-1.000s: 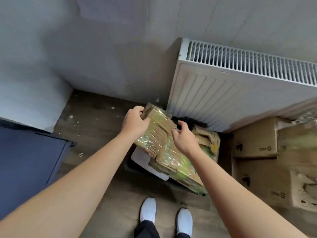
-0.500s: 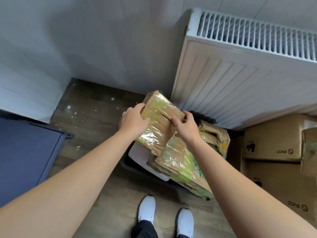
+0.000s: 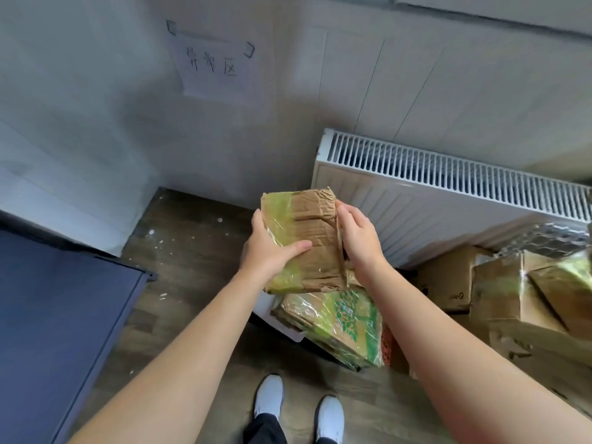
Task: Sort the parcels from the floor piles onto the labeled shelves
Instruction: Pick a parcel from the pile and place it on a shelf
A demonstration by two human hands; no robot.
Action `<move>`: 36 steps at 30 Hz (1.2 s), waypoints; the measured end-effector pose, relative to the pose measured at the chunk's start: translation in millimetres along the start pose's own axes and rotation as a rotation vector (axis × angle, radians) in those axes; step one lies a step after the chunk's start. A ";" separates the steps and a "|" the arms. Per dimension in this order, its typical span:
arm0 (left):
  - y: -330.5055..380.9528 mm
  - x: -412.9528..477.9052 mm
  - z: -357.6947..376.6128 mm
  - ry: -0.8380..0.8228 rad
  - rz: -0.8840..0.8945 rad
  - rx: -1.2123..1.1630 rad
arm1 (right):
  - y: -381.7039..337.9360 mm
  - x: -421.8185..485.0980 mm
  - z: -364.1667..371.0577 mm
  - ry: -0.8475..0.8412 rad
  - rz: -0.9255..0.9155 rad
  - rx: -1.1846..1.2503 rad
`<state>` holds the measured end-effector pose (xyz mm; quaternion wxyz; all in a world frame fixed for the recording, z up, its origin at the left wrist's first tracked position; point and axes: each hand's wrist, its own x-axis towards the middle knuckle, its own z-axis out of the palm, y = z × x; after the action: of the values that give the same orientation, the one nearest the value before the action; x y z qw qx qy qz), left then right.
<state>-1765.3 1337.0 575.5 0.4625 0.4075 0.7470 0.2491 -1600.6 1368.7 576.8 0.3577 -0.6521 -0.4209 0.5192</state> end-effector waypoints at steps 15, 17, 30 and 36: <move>85.7 -95.3 -49.6 0.058 0.082 -0.220 | -118.3 -65.0 -33.8 -0.207 -0.027 0.038; 102.6 -110.7 -50.8 -0.031 0.036 -0.351 | -129.4 -74.1 -30.1 -0.166 -0.122 -0.060; 100.3 -131.6 -68.3 -0.062 0.048 -0.956 | -160.7 -93.5 -52.2 -0.044 -0.373 -0.345; 97.0 -132.2 -74.5 -0.155 0.098 -0.987 | -167.2 -98.1 -60.7 -0.188 -0.190 -0.207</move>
<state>-1763.5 1279.2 746.1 0.6421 0.1921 0.4833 0.5632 -1581.4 1341.9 777.2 0.2952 -0.5914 -0.5634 0.4958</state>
